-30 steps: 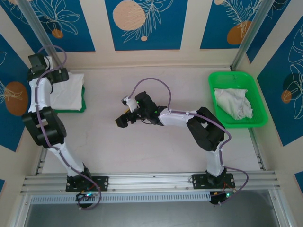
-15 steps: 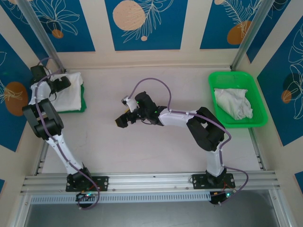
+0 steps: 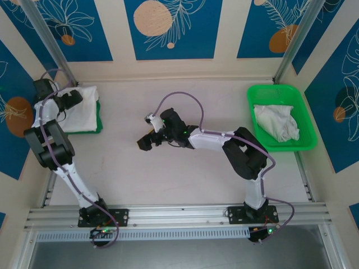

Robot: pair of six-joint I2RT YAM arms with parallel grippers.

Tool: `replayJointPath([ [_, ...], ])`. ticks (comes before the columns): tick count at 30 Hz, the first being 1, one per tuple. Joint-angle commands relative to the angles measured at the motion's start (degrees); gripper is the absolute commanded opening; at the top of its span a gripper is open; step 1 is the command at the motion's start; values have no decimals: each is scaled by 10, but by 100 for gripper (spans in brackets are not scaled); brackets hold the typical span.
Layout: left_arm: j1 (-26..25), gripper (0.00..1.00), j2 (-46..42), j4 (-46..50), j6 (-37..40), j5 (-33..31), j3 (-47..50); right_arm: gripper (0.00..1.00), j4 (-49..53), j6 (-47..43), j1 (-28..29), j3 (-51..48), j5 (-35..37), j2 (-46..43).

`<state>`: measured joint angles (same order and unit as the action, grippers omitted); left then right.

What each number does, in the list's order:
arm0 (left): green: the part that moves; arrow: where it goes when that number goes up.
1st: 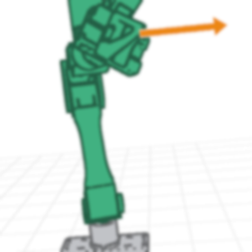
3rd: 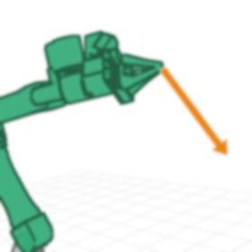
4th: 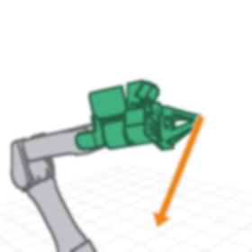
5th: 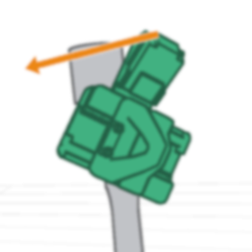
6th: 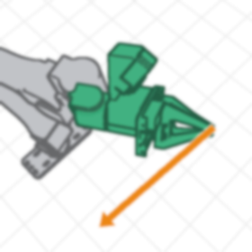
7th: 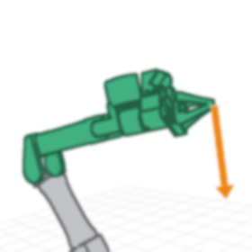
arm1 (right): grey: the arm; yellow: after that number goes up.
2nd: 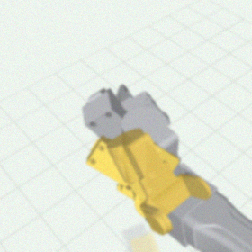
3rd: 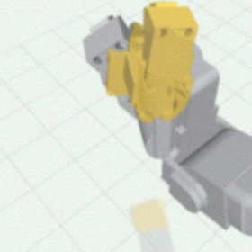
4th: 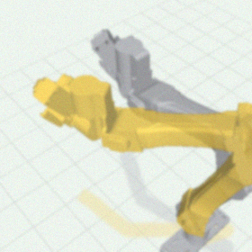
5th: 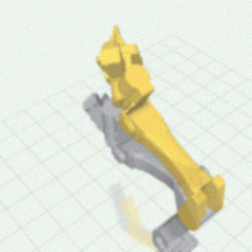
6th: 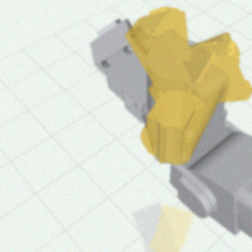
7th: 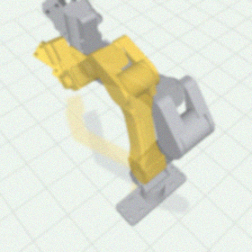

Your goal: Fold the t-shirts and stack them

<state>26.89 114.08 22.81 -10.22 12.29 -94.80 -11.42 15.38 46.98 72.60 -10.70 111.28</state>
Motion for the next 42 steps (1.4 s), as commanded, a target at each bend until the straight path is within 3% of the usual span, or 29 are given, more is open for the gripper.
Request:
replayJointPath([
  [1,-9,100,-106,-63,-4,-25,62,99,1,-9,-16,-19,17,-45],
  [7,-60,100,-248,-142,3,-79,239,99,-4,-11,-51,-70,40,-94],
  [13,-162,100,-376,-280,43,-117,447,99,-22,-27,-98,-152,87,-170],
  [18,-210,100,-451,-375,50,-98,592,99,-51,-43,-162,-252,156,-265],
  [23,-238,100,-458,-511,87,-151,722,99,-69,-73,-229,-346,265,-369],
  [28,-238,100,-391,-590,94,-148,736,99,-78,-69,-318,-403,337,-400],
  [29,-237,100,-380,-602,95,-143,732,99,-56,-60,-343,-399,317,-406],
  [33,-224,99,-345,-621,55,-111,716,99,-145,-69,-398,-437,314,-390],
  [35,-224,100,-314,-684,44,-84,725,99,-169,-65,-423,-448,311,-371],
  [42,-234,100,-299,-641,61,-81,695,99,-302,-47,-477,-482,247,-281],
])
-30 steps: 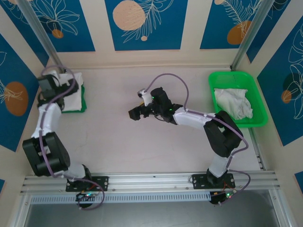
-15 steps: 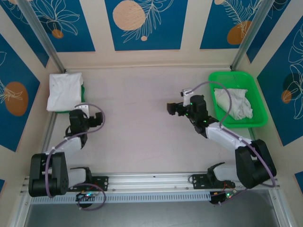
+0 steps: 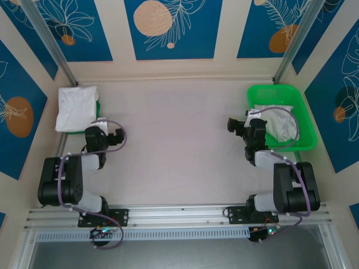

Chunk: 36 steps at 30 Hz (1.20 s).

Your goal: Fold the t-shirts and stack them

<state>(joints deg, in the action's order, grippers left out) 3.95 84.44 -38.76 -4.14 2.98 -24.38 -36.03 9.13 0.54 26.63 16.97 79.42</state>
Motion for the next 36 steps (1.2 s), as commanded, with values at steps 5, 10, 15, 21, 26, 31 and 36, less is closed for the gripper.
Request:
replayJointPath([
  [5,-38,100,3,-62,37,-7,6,99,-61,-23,5,-12,-69,62],
  [10,-71,100,41,-157,51,-78,43,99,-106,-30,1,-31,-93,77],
  [15,-74,100,48,-161,48,-105,38,99,-107,-29,-1,-31,-97,79],
  [21,-76,100,46,-160,50,-104,39,99,-109,-28,-4,-32,-103,79],
  [26,-76,100,48,-132,71,-48,23,99,-109,-28,-4,-32,-103,79],
  [31,-76,100,49,-129,72,-47,21,99,-110,-28,-4,-32,-103,79],
  [36,-76,100,48,-134,72,-47,24,99,-110,-28,-4,-32,-103,79],
])
